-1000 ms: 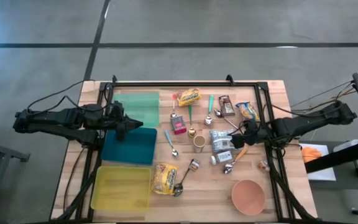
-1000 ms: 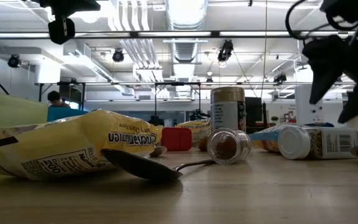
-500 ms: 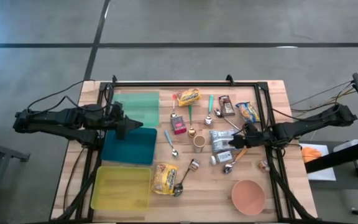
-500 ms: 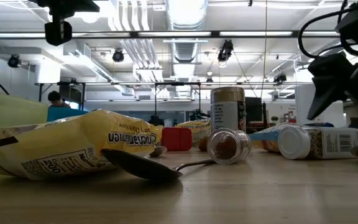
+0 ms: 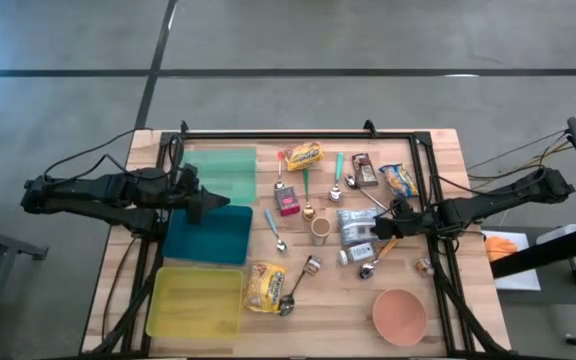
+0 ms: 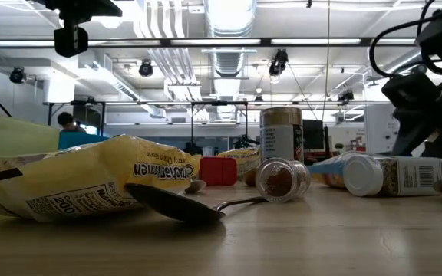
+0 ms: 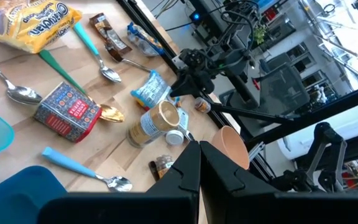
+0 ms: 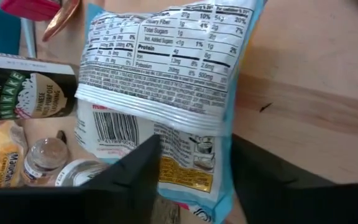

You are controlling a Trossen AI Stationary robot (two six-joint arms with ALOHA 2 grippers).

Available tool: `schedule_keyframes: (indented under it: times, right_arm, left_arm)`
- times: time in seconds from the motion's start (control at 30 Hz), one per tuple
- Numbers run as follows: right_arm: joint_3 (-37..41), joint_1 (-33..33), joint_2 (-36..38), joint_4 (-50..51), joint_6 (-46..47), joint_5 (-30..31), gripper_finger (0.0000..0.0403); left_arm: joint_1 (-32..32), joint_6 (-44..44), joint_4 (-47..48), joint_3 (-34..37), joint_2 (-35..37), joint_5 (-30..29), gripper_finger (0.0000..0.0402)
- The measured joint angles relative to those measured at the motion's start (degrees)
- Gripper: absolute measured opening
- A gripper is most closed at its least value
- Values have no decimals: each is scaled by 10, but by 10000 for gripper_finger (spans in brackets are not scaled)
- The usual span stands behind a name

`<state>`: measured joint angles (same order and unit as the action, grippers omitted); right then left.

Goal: Pick & Place Food Item
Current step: Put the light blue noodle pack into the dark blue bin

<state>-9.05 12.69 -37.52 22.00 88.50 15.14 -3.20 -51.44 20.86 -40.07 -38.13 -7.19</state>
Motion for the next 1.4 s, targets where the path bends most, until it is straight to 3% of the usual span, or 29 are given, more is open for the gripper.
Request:
schedule_keyframes:
  times: [0.43, 0.7, 0.87, 1.07, 1.4]
  right_arm:
    - [-16, 0, 0, 0, -47, -13, 14]
    - [-49, 0, 0, 8, -118, -23, 8]
    - [-106, 0, -1, 87, -193, -32, 8]
    - [-195, 0, -1, 169, -285, -35, 8]
    - [-286, 0, -8, 159, -380, -37, 8]
  left_arm:
    - [-1, 0, 1, 0, 0, 17, 6]
    - [-1, -48, 1, 0, 0, 18, 6]
    - [-1, -90, 1, 0, 0, 18, 6]
    - [-1, -73, -36, 0, 0, 18, 6]
    - [-1, -21, -95, 0, 0, 7, 6]
